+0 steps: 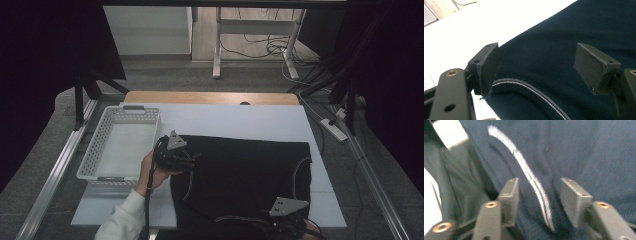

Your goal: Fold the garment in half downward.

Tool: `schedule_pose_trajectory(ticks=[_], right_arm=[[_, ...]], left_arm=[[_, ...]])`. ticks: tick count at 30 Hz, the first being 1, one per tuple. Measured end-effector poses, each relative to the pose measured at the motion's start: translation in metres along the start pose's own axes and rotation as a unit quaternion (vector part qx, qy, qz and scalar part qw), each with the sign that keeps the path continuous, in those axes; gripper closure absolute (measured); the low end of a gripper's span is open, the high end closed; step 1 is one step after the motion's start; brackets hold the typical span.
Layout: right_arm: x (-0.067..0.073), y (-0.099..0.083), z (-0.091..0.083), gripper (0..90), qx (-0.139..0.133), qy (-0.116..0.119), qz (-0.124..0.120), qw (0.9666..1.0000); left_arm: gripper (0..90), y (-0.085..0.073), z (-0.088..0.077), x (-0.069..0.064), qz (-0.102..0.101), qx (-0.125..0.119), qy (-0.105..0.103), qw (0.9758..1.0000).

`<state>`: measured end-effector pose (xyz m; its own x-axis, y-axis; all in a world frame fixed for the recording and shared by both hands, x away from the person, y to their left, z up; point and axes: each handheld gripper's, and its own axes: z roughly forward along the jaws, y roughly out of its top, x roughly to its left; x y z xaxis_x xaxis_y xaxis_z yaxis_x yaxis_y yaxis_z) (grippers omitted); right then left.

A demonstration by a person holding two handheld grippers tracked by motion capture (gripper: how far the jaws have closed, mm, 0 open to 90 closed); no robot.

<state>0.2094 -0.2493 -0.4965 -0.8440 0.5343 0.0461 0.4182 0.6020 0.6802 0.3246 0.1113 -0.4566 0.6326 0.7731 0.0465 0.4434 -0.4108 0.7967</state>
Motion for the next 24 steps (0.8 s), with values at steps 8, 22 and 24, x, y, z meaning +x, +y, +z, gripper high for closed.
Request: schedule_pose_trajectory(ticks=[8,22,24], right_arm=[[-0.008,0.013,0.002,38.7,-0.079,-0.001,0.025,0.9966],[0.006,0.046,0.032,36.9,-0.095,0.021,-0.002,0.9952],[0.008,0.050,0.034,36.8,-0.095,0.022,-0.007,0.9952]], left_arm=[[20.6,0.002,0.002,0.001,-0.010,0.002,-0.006,0.9999],[4.4,0.012,0.002,0.010,-0.026,-0.019,-0.037,0.9988],[6.6,0.014,0.003,0.012,-0.022,-0.017,-0.039,0.9989]])
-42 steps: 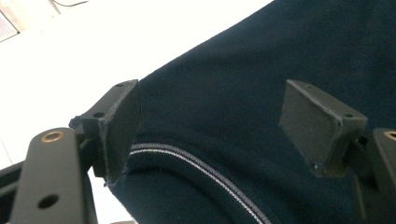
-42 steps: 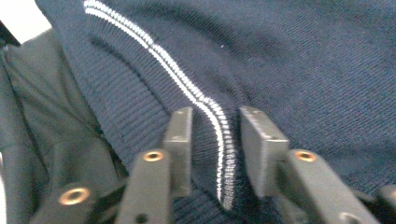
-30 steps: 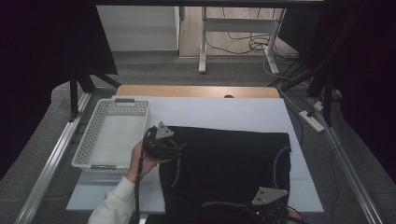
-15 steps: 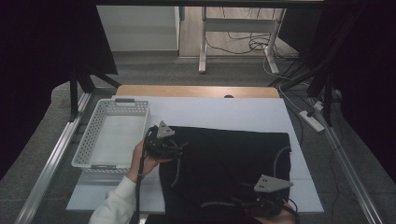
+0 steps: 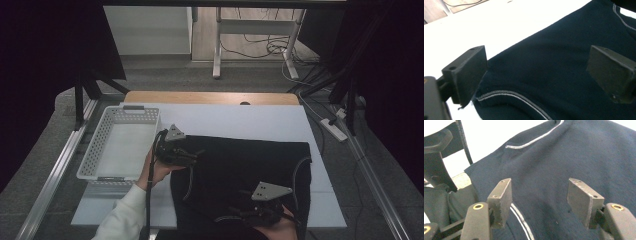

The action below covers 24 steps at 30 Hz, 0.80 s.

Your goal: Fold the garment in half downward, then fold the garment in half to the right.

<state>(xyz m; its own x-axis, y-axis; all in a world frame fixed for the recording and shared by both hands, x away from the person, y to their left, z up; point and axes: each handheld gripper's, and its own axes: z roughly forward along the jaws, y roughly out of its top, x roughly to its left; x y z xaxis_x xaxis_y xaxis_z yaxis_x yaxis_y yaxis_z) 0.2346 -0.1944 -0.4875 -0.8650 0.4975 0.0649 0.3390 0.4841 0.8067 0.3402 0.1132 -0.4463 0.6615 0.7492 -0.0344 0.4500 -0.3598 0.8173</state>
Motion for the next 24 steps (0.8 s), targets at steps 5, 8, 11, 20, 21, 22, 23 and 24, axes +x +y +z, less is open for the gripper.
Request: schedule_pose_trajectory(ticks=[5,8,11,20,21,22,23,24], right_arm=[[0.005,0.008,0.008,36.6,0.000,-0.001,-0.004,1.0000],[0.009,0.012,0.015,36.2,0.003,0.003,-0.007,1.0000],[0.013,0.016,0.022,35.9,0.009,0.005,-0.015,0.9998],[0.027,0.028,0.042,34.2,0.023,0.018,-0.033,0.9990],[0.028,0.028,0.044,34.1,0.024,0.020,-0.034,0.9989],[0.028,0.029,0.046,33.8,0.027,0.021,-0.036,0.9988],[0.029,0.030,0.048,33.4,0.029,0.023,-0.036,0.9987],[0.029,0.030,0.050,33.2,0.033,0.023,-0.035,0.9986]], left_arm=[[7.1,0.007,0.001,0.004,-0.005,-0.001,0.002,1.0000],[7.2,0.006,0.001,0.003,-0.006,0.003,0.001,1.0000],[7.3,0.003,-0.001,0.000,-0.004,0.004,0.003,1.0000],[7.1,0.001,-0.004,-0.003,-0.006,0.005,0.002,1.0000],[7.2,0.001,-0.005,-0.003,-0.006,0.005,0.002,1.0000],[7.2,0.001,-0.005,-0.004,-0.006,0.004,0.003,1.0000],[7.2,0.001,-0.005,-0.004,-0.006,0.004,0.003,1.0000],[7.2,0.001,-0.005,-0.003,-0.007,0.005,0.002,1.0000]])
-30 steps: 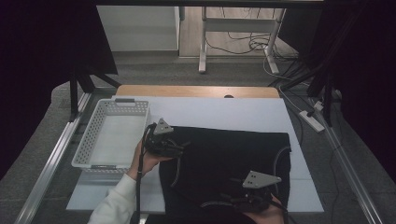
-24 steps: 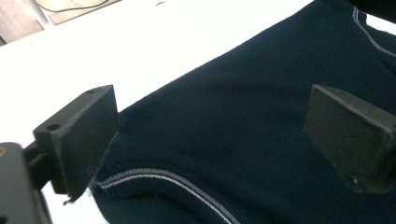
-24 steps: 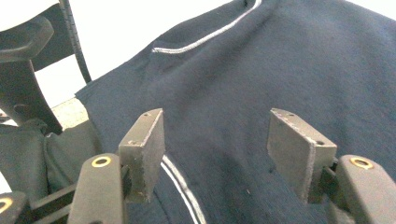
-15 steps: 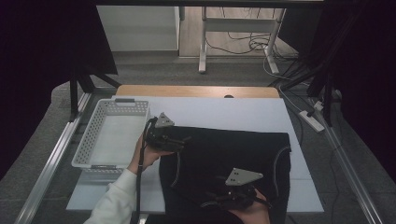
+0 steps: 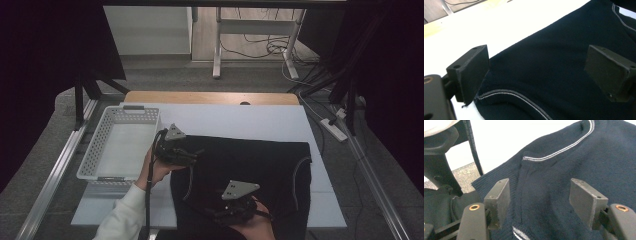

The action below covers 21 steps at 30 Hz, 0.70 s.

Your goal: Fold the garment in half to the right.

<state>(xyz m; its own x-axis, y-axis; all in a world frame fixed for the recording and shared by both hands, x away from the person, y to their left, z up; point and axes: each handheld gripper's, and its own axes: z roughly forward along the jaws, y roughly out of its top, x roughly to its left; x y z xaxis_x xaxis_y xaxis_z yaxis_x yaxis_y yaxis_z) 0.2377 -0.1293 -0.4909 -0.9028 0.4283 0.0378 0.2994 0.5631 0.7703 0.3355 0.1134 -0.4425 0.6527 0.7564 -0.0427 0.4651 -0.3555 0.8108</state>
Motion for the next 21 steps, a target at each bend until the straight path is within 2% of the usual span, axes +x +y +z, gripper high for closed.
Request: schedule_pose_trajectory(ticks=[11,17,21], right_arm=[[0.005,0.004,0.020,30.8,0.022,0.011,-0.001,0.9997],[0.011,0.010,0.035,28.7,0.034,0.024,-0.009,0.9991],[0.015,0.015,0.045,26.7,0.041,0.023,-0.015,0.9988]], left_arm=[[7.3,-0.001,-0.005,0.006,-0.011,-0.004,0.005,0.9999],[7.3,-0.001,-0.008,0.009,-0.015,-0.007,0.009,0.9998],[7.3,0.000,-0.009,0.010,-0.017,-0.011,0.010,0.9997]])
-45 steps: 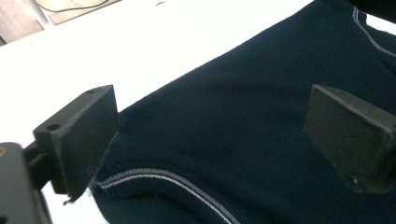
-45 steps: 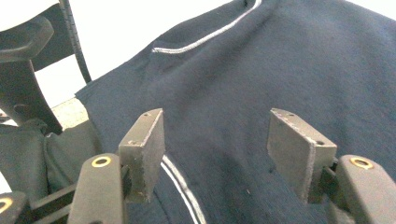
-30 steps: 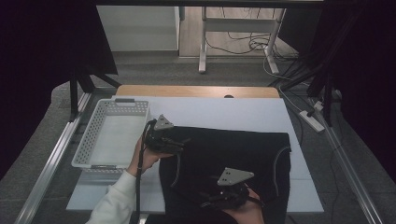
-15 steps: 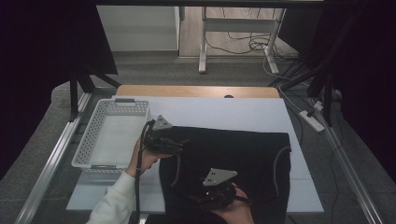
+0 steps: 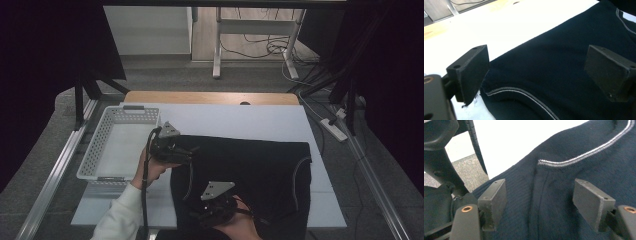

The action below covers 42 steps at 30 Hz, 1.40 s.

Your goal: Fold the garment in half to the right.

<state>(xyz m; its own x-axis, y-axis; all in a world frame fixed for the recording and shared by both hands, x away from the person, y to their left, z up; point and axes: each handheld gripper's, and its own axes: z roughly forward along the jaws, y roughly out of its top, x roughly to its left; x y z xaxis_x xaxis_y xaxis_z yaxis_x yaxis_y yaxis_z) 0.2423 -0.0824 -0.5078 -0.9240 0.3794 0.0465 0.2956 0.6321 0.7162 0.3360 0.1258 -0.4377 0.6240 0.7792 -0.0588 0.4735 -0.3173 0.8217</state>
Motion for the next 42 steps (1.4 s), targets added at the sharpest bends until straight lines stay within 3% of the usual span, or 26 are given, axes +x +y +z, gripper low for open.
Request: schedule_pose_trajectory(ticks=[9,17,28,38,42], right_arm=[[0.007,0.014,0.027,22.4,0.029,-0.001,-0.009,0.9995],[0.015,0.023,0.048,16.9,0.053,-0.008,0.004,0.9986],[0.036,0.025,0.063,12.6,0.082,-0.069,-0.023,0.9939],[0.023,0.024,0.051,34.4,0.092,-0.081,-0.019,0.9923],[0.015,0.023,0.046,52.2,0.094,-0.079,-0.026,0.9921]], left_arm=[[7.3,0.000,-0.002,0.003,-0.001,0.001,0.004,1.0000],[7.3,-0.001,-0.003,0.005,-0.003,0.000,0.007,1.0000],[7.3,-0.001,-0.004,0.006,-0.005,-0.001,0.008,1.0000],[7.3,-0.002,-0.005,0.007,-0.005,-0.001,0.010,0.9999],[7.3,-0.002,-0.006,0.009,-0.007,-0.002,0.012,0.9999]])
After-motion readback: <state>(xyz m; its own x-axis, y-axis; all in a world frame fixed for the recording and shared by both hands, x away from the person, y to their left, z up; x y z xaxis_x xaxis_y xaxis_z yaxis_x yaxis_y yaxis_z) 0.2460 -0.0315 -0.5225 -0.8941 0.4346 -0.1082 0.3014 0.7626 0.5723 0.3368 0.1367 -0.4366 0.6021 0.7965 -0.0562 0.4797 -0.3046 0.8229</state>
